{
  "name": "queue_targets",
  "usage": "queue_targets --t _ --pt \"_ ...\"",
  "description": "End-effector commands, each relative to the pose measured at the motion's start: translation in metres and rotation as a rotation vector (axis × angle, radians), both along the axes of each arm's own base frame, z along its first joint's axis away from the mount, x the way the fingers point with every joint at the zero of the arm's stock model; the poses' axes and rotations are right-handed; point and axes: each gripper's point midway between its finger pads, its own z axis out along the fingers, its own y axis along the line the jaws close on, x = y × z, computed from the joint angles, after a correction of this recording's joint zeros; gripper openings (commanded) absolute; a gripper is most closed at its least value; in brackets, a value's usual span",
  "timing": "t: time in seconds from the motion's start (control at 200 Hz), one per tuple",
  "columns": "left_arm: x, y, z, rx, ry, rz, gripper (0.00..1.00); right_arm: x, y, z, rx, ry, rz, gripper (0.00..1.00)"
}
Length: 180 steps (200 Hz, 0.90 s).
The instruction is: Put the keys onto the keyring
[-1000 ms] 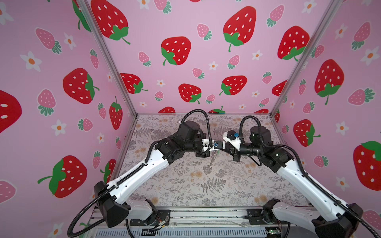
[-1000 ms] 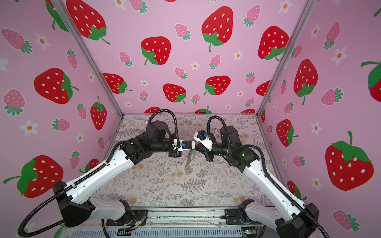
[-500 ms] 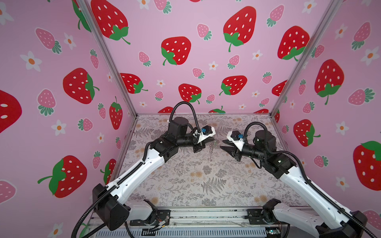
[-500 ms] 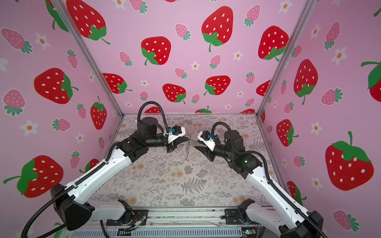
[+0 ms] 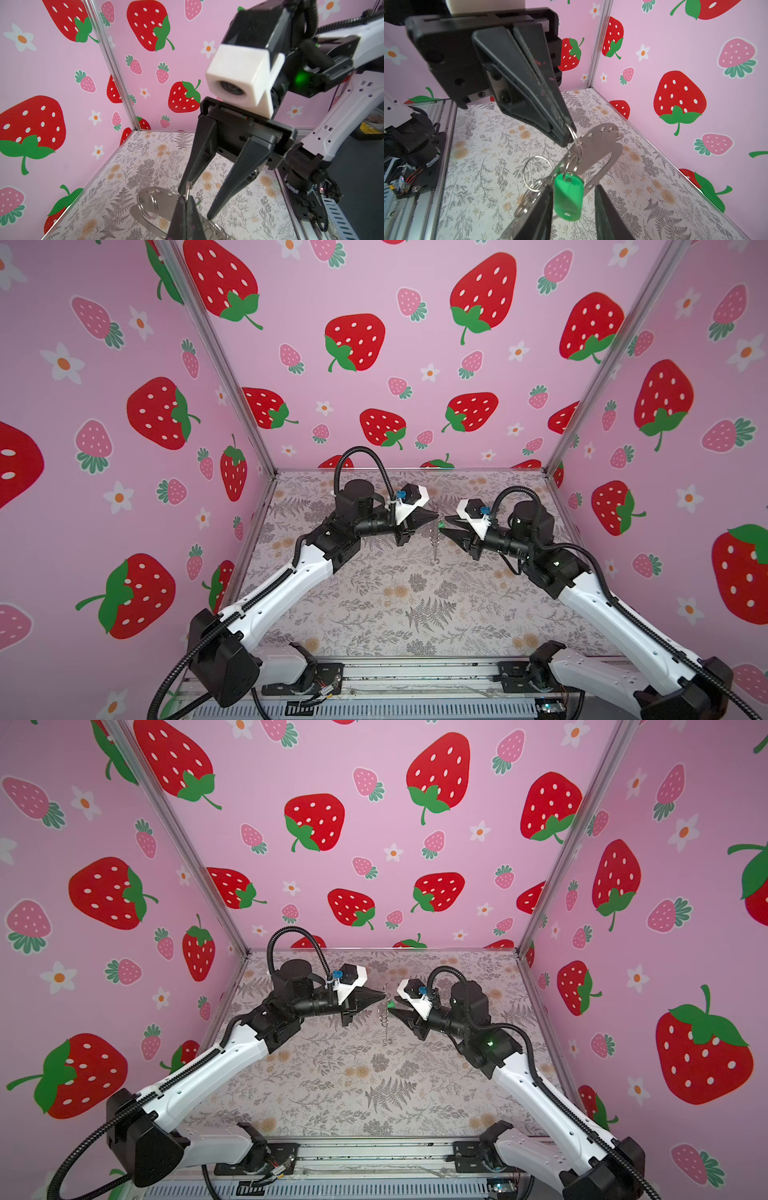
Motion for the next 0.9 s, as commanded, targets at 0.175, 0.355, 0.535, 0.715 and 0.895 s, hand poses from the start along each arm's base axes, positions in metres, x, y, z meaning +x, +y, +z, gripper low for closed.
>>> queue_targets --t 0.175,0.355,0.535,0.715,0.895 --pt "-0.009 0.001 0.022 -0.077 -0.038 -0.041 0.0 -0.004 0.006 -0.002 0.02 -0.009 0.032 0.35" --pt "-0.012 0.0 0.024 -0.093 -0.044 -0.057 0.0 -0.008 0.011 0.0 0.04 -0.003 0.071 0.35" --pt "-0.013 0.0 0.024 -0.107 -0.041 -0.066 0.0 -0.011 0.016 0.001 0.069 0.002 0.106 0.33" --pt "-0.013 0.0 0.024 -0.117 -0.042 -0.067 0.0 -0.022 0.022 -0.002 0.093 0.023 0.195 0.26" --pt "-0.014 0.001 0.024 -0.118 -0.049 -0.065 0.0 -0.026 0.022 0.0 0.117 0.016 0.207 0.11"
